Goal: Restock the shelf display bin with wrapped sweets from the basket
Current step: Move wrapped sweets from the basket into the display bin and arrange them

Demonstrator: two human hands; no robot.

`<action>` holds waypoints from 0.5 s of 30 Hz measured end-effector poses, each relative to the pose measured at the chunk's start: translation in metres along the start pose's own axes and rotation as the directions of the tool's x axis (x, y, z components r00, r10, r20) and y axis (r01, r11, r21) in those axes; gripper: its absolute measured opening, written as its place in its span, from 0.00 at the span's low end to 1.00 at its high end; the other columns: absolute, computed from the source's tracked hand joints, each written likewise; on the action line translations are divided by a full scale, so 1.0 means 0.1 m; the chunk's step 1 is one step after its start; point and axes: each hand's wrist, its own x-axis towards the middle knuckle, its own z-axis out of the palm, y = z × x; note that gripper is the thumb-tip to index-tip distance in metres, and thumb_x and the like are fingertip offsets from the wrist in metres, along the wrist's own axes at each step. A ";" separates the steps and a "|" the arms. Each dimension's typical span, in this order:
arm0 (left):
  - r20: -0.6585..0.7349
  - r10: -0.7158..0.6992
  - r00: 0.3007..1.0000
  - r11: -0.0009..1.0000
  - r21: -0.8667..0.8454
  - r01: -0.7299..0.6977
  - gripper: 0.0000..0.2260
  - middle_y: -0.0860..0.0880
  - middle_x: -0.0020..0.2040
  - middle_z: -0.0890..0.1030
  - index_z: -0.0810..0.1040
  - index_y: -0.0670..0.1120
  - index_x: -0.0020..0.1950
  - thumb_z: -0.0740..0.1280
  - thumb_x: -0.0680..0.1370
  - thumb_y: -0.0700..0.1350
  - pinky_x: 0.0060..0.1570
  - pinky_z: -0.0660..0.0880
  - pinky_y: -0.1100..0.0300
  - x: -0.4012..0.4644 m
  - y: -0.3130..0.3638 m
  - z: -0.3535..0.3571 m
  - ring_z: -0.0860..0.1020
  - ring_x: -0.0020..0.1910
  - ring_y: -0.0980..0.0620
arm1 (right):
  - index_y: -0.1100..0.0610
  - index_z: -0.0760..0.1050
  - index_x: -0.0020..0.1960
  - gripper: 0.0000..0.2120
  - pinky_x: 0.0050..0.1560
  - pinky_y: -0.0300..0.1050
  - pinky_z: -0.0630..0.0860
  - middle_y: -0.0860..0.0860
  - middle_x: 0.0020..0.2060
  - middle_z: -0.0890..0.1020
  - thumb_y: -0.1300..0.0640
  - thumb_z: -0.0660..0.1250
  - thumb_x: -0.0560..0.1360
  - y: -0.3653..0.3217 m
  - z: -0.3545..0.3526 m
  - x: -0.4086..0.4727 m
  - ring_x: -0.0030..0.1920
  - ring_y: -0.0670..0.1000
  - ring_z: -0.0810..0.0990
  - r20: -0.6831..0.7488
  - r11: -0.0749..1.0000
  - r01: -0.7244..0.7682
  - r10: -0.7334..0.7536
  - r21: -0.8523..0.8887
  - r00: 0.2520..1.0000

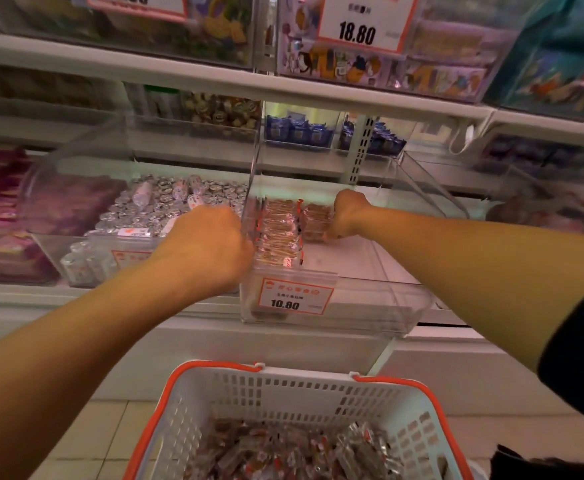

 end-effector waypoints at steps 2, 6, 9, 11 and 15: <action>-0.004 0.018 1.000 1.000 -0.022 -0.018 0.16 0.47 0.33 0.75 0.75 0.45 0.32 0.62 0.79 0.46 0.37 0.66 0.56 -0.02 -0.02 0.01 0.75 0.37 0.46 | 0.59 0.74 0.53 0.22 0.44 0.41 0.79 0.55 0.48 0.81 0.58 0.81 0.66 -0.01 -0.01 0.01 0.46 0.54 0.80 0.039 0.992 -0.058 0.054 0.109 0.998; -0.036 0.033 0.999 0.996 -0.086 -0.035 0.16 0.46 0.34 0.80 0.78 0.44 0.32 0.63 0.78 0.48 0.36 0.69 0.56 -0.04 -0.05 0.05 0.78 0.36 0.47 | 0.60 0.75 0.51 0.26 0.42 0.45 0.83 0.54 0.43 0.81 0.59 0.84 0.60 0.02 -0.02 0.01 0.40 0.53 0.82 0.078 0.953 -0.123 0.105 0.278 0.991; -0.047 0.025 0.999 0.984 -0.174 -0.033 0.18 0.45 0.31 0.81 0.79 0.43 0.32 0.65 0.78 0.50 0.37 0.78 0.54 -0.06 -0.05 0.09 0.79 0.30 0.48 | 0.60 0.75 0.50 0.25 0.42 0.47 0.84 0.54 0.41 0.81 0.57 0.84 0.60 0.01 -0.03 -0.04 0.36 0.51 0.81 0.070 0.960 -0.120 0.105 0.252 0.992; -0.083 0.023 0.996 0.982 -0.184 -0.038 0.19 0.46 0.28 0.80 0.78 0.42 0.32 0.65 0.78 0.52 0.33 0.77 0.55 -0.08 -0.03 0.13 0.79 0.27 0.49 | 0.60 0.75 0.50 0.25 0.47 0.47 0.83 0.55 0.44 0.82 0.53 0.84 0.61 0.02 -0.06 -0.07 0.39 0.52 0.82 0.024 0.986 -0.082 0.079 0.143 0.997; -0.165 0.016 0.986 0.996 -0.088 -0.031 0.21 0.47 0.29 0.78 0.76 0.44 0.32 0.64 0.77 0.59 0.30 0.68 0.59 -0.15 0.04 0.11 0.75 0.30 0.50 | 0.62 0.74 0.60 0.30 0.52 0.45 0.78 0.56 0.56 0.80 0.51 0.81 0.66 0.02 -0.22 -0.25 0.54 0.56 0.80 -0.032 1.000 0.013 -0.013 0.002 0.999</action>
